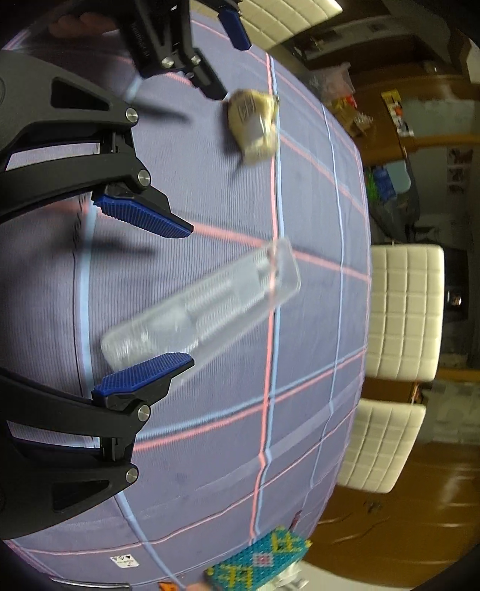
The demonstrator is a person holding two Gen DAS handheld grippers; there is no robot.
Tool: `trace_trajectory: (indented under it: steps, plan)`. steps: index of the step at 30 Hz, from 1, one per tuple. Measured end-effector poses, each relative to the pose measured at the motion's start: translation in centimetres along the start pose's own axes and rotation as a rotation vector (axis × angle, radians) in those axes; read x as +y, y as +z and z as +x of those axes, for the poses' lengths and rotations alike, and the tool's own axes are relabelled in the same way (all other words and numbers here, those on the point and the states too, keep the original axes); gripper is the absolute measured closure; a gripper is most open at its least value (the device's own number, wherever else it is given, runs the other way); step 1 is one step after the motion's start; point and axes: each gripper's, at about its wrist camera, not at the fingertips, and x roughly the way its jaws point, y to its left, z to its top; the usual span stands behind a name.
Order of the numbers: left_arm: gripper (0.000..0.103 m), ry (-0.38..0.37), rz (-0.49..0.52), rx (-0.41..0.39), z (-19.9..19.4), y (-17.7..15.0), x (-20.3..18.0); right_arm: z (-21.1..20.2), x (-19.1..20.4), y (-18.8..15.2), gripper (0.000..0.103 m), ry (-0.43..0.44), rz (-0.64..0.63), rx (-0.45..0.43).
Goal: Collect trash
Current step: 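Move both open tools over the table toward the gold wrapper and clear tray, then grasp the clear plastic tray with the right tool while the left tool grasps the gold wrapper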
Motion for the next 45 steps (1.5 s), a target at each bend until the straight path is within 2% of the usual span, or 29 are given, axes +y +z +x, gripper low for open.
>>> trace_trajectory:
  steps: [3,6,9,12,14,15,16,18,20,22,25,35,40,45]
  plan:
    - [0.014,-0.023,-0.003,0.021,1.2,0.9,0.2,0.7,-0.8,0.4,0.037,-0.017,0.015,0.019]
    - [0.014,-0.044,-0.017,0.051,2.5,1.4,0.5,1.4,-1.2,0.8,0.031,-0.023,0.027,0.035]
    - [0.014,-0.074,-0.039,0.074,3.5,2.0,0.9,2.0,-1.2,1.0,0.031,-0.029,0.024,0.048]
    - [0.014,-0.071,-0.027,0.082,4.0,2.2,0.6,2.9,-1.2,1.3,0.032,-0.008,0.046,0.076]
    - [0.014,-0.061,-0.006,0.078,3.8,1.9,0.1,3.4,-1.1,1.2,0.048,0.007,0.05,0.091]
    - [0.015,-0.058,0.003,0.072,3.6,1.8,0.0,3.4,-0.9,1.2,0.051,-0.005,0.042,0.085]
    - [0.02,-0.057,0.01,0.068,3.5,1.8,-0.2,3.3,-0.7,1.2,0.065,-0.011,0.033,0.08]
    - [0.034,-0.065,0.028,0.075,3.4,1.6,-0.6,3.1,-0.2,1.2,0.069,-0.003,0.023,0.077]
    - [0.058,-0.078,0.042,0.1,3.7,1.4,-0.8,2.8,0.0,1.1,0.078,0.01,0.021,0.075]
    - [0.065,-0.103,0.046,0.097,3.4,1.1,-0.9,2.6,0.3,0.9,0.082,0.026,0.024,0.073]
    - [0.071,-0.113,0.069,0.082,2.7,0.6,-1.2,2.3,1.1,0.7,0.087,0.038,0.004,0.069]
    - [0.073,-0.094,0.121,0.028,0.1,-0.8,-1.0,-0.4,4.2,0.6,0.094,0.083,-0.068,0.012]
    - [0.073,-0.102,0.092,0.003,-1.3,-1.1,0.1,-1.9,3.7,0.6,0.098,0.128,-0.057,-0.018]
    - [0.073,-0.105,0.098,0.002,-1.3,-1.1,-0.3,-2.2,2.9,0.6,0.094,0.092,-0.068,-0.009]
